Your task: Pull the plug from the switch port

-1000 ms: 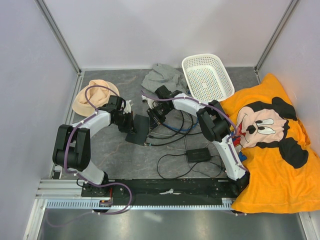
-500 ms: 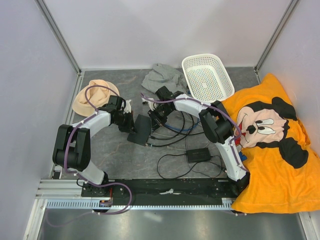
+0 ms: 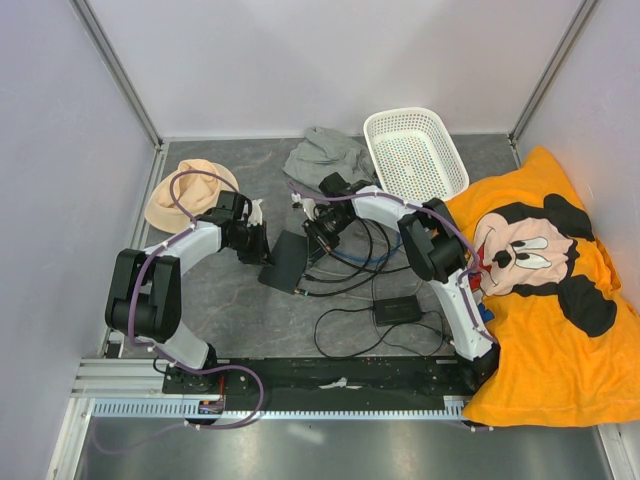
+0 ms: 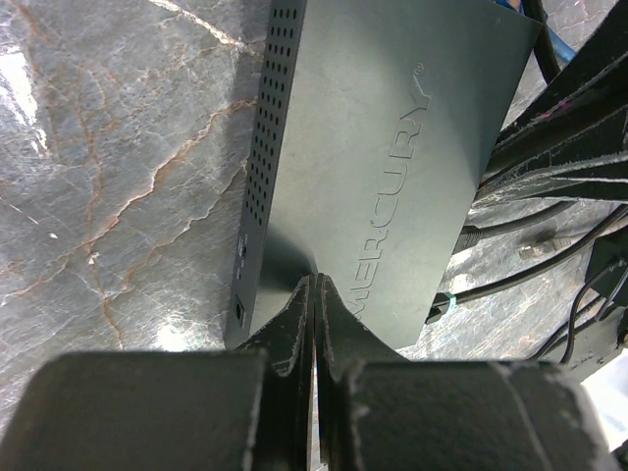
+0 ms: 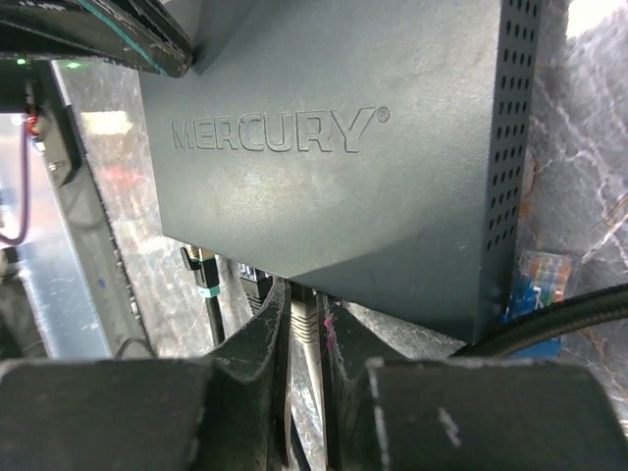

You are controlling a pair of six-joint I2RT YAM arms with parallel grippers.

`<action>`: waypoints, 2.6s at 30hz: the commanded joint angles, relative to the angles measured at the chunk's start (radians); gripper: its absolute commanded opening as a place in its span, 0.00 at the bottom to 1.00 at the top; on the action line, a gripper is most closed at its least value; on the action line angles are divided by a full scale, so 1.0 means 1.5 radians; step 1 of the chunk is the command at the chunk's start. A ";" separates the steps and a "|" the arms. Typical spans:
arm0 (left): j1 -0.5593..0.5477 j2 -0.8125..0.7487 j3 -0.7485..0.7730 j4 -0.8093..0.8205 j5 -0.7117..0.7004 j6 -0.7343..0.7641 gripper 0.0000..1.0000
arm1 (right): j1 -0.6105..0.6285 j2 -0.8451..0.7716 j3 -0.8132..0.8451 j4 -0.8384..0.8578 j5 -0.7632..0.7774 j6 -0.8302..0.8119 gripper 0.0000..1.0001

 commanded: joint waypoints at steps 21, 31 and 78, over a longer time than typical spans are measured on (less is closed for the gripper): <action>0.002 0.019 -0.001 -0.005 -0.016 -0.008 0.02 | -0.057 -0.058 -0.064 -0.129 0.338 -0.069 0.00; 0.001 0.024 0.004 -0.001 -0.006 -0.013 0.02 | -0.077 -0.074 -0.067 -0.137 0.484 -0.110 0.00; 0.014 -0.095 0.012 -0.043 -0.071 0.116 0.02 | 0.043 0.060 0.194 -0.049 0.211 0.023 0.09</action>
